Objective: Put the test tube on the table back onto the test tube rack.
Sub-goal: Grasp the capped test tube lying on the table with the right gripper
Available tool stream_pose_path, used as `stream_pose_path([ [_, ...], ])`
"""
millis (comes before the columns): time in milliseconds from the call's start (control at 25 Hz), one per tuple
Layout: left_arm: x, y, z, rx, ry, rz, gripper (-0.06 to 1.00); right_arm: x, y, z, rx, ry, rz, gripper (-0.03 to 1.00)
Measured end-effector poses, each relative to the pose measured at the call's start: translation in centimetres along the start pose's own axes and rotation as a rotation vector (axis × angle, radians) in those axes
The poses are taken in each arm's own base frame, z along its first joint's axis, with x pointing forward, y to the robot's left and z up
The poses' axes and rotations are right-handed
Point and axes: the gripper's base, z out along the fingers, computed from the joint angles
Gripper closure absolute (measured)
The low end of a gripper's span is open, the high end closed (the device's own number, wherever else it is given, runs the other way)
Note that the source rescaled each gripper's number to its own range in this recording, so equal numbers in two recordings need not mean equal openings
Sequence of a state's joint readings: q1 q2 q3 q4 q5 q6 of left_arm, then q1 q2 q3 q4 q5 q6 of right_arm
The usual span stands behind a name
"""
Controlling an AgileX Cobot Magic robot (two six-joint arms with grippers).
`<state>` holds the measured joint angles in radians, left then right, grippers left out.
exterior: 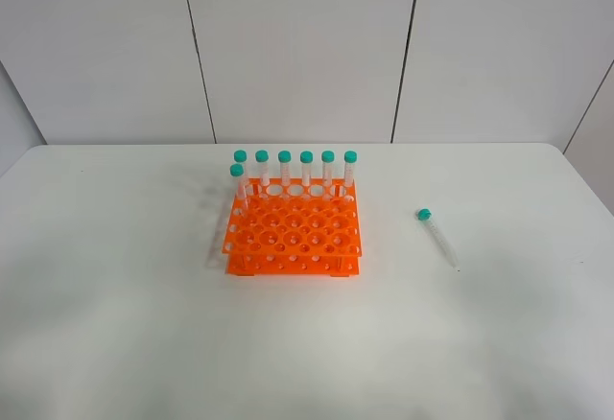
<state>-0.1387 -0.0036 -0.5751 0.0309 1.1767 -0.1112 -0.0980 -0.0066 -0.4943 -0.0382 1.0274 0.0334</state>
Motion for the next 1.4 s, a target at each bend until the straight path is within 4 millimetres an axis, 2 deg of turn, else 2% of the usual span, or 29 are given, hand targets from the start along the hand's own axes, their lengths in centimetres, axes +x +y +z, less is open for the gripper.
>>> stream_pose_path([
  [1400, 0.0, 0.0, 0.0, 0.0, 0.0, 0.0, -0.06, 0.0, 0.0, 0.0, 0.0, 0.0, 0.0, 0.09],
])
